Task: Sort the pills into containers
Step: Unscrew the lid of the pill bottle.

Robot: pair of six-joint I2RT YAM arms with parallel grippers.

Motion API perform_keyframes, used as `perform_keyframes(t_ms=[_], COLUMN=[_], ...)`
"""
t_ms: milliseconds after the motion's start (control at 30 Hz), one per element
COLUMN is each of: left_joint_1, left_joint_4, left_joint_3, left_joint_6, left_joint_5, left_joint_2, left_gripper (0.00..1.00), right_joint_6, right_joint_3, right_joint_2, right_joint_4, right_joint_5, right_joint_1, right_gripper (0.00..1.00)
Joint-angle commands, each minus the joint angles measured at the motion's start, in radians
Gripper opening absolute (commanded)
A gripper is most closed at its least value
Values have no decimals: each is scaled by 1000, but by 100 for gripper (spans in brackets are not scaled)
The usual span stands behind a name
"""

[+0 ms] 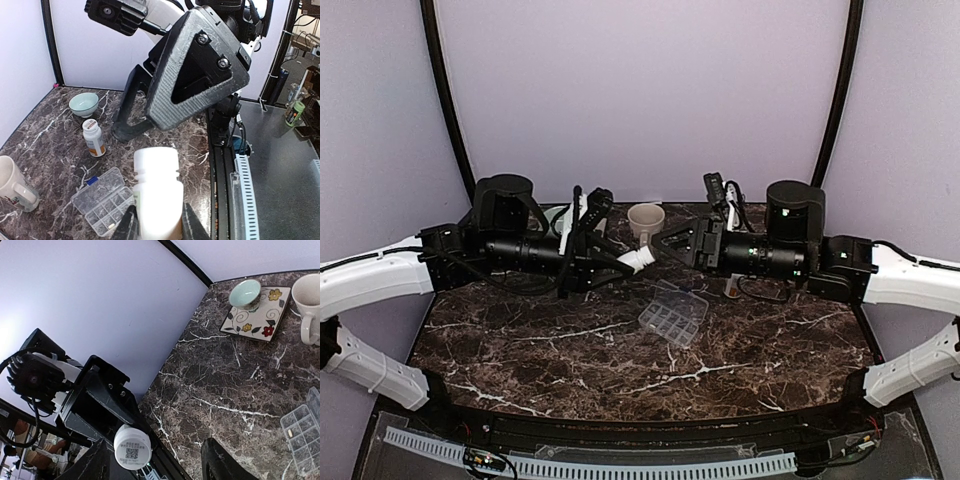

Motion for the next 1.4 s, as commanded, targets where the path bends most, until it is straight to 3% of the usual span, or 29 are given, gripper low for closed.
perform_keyframes(t_ms=[0, 733, 1233, 1367], left_joint_1=[-13, -31, -42, -44], left_joint_4=[34, 55, 58, 62], left_joint_3=[-17, -45, -60, -67], left_joint_6=[92, 140, 146, 144], left_joint_5=[-101, -150, -159, -162], left_joint_2=[4, 16, 9, 3], left_gripper=[0, 0, 0, 0], right_joint_6=[83, 147, 151, 150], right_joint_3=[61, 102, 112, 112], right_joint_2=[7, 96, 110, 115], right_joint_4=[-34, -66, -51, -47], right_joint_5=[6, -80, -82, -95], right_joint_1=[-3, -2, -3, -3], right_gripper=[62, 56, 44, 30])
